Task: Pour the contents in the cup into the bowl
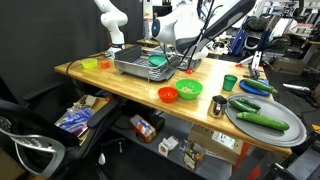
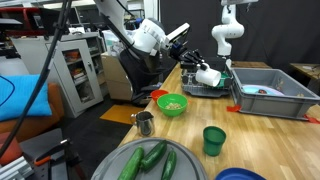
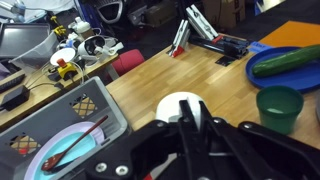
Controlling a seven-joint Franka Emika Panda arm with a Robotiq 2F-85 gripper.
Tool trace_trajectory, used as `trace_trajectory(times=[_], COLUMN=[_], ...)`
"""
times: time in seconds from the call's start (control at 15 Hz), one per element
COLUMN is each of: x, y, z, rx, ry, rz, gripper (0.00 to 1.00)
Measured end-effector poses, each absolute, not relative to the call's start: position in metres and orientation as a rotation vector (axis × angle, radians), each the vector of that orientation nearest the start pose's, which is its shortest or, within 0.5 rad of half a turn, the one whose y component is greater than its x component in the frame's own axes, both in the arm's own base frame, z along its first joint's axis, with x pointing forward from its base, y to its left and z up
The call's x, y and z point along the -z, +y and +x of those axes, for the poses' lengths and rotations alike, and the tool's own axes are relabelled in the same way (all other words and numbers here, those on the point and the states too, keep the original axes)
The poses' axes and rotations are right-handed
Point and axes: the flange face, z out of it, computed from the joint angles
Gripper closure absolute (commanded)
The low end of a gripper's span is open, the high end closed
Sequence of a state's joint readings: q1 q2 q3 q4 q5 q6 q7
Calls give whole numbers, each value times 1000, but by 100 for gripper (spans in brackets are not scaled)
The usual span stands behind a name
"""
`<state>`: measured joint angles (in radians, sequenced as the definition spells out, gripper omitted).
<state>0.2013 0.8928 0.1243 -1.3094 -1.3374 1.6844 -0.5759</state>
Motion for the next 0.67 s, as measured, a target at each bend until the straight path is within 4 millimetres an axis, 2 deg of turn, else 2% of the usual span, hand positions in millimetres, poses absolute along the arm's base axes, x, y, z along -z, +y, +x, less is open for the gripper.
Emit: trace_trajectory(times=[0.27,0.67], x=[-224,-216], y=[72,24], z=[732,726], rx=[472,231], ry=[1286,1254], rz=[1682,1976], gripper=[98,98])
